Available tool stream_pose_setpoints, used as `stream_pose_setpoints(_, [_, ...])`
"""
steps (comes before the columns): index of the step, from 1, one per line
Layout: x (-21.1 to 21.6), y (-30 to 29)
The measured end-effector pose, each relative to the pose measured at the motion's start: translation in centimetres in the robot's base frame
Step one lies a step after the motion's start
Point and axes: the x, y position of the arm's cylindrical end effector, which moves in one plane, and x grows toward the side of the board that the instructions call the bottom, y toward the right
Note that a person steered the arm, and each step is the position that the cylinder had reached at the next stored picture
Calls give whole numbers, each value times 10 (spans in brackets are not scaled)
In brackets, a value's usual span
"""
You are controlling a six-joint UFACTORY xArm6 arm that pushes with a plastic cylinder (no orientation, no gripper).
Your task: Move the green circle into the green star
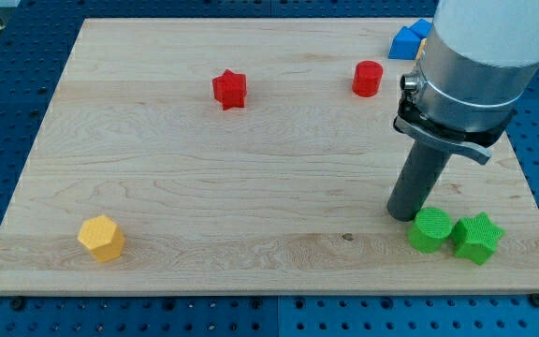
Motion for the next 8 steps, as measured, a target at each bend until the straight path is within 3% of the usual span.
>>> stream_pose_setpoints(8, [31, -15])
